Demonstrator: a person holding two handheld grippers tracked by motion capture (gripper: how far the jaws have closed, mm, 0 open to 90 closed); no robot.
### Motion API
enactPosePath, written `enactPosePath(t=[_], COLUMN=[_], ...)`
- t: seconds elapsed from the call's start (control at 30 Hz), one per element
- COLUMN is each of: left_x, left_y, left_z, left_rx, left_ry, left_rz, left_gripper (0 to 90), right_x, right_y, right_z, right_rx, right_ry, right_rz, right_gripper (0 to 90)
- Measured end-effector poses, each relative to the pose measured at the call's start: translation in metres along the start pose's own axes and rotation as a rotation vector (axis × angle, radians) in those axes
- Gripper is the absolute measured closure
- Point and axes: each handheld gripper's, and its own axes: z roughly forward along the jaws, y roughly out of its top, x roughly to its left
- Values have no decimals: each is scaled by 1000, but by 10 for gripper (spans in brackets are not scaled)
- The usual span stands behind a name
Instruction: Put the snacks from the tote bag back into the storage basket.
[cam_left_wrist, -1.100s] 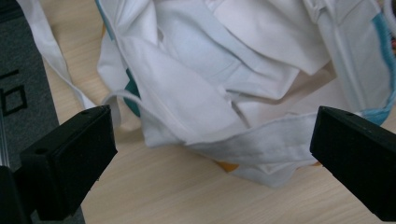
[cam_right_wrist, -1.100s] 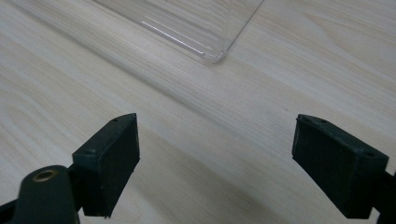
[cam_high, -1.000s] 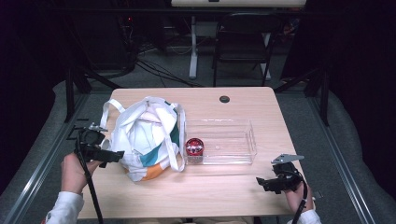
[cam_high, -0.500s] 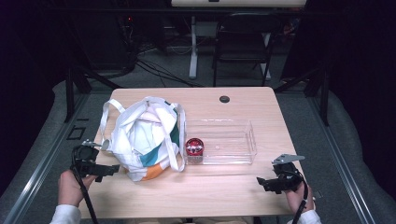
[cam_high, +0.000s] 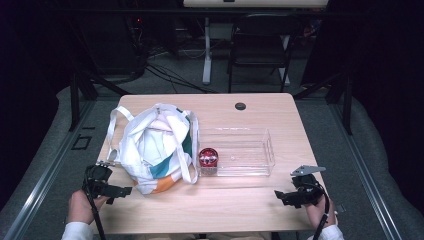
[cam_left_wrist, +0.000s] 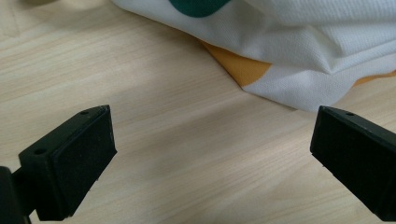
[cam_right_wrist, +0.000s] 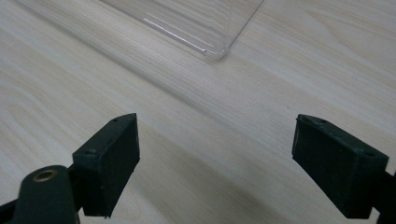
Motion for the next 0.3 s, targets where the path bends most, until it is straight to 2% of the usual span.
enactPosePath(t=[0.3], left_x=[3], left_y=[0], left_z=[1], left_rx=[-2], left_ry=[-5], left_rz=[-5], left_gripper=[2], right_x=[0], right_y=[0], right_z=[3], right_rx=[9], right_ry=[13], right_rz=[-3], right_gripper=[148])
